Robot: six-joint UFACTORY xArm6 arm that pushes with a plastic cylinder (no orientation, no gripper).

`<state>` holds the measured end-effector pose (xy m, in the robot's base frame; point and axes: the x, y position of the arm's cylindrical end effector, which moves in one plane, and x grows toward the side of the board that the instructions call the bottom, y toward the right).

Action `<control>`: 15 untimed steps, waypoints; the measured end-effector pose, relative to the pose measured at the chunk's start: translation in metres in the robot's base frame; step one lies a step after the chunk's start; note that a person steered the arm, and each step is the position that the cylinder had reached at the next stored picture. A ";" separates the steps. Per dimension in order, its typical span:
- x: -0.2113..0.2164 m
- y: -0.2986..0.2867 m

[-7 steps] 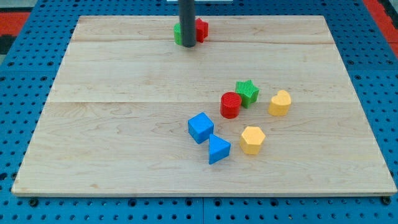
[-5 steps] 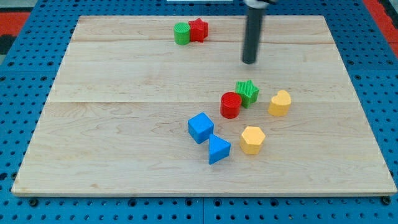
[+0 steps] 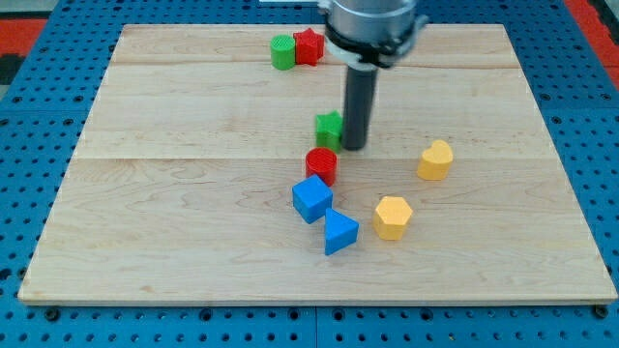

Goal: Push the green star and red circle into the green circle

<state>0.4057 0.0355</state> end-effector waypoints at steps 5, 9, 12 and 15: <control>-0.034 -0.022; 0.073 0.001; 0.078 0.003; 0.082 -0.083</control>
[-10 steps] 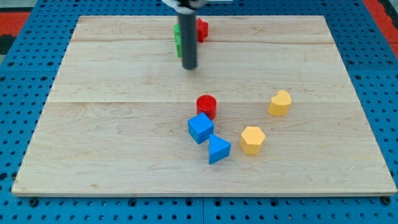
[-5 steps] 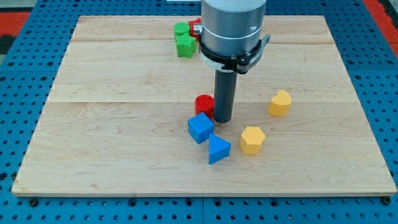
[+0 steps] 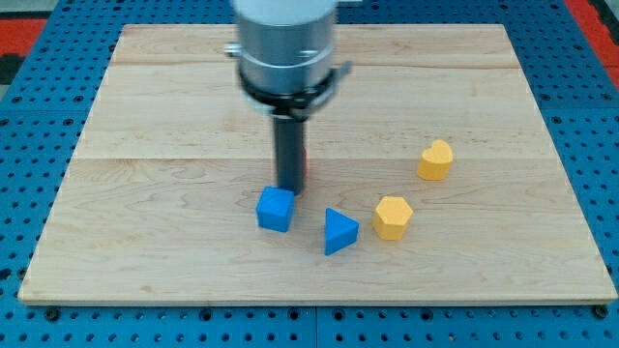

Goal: Push the green star and red circle into the green circle

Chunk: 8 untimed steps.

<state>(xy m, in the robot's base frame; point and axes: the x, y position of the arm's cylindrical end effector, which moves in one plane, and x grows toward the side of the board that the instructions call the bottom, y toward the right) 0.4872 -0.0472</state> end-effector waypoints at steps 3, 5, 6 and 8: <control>-0.018 0.028; -0.059 0.089; -0.093 0.104; -0.189 0.049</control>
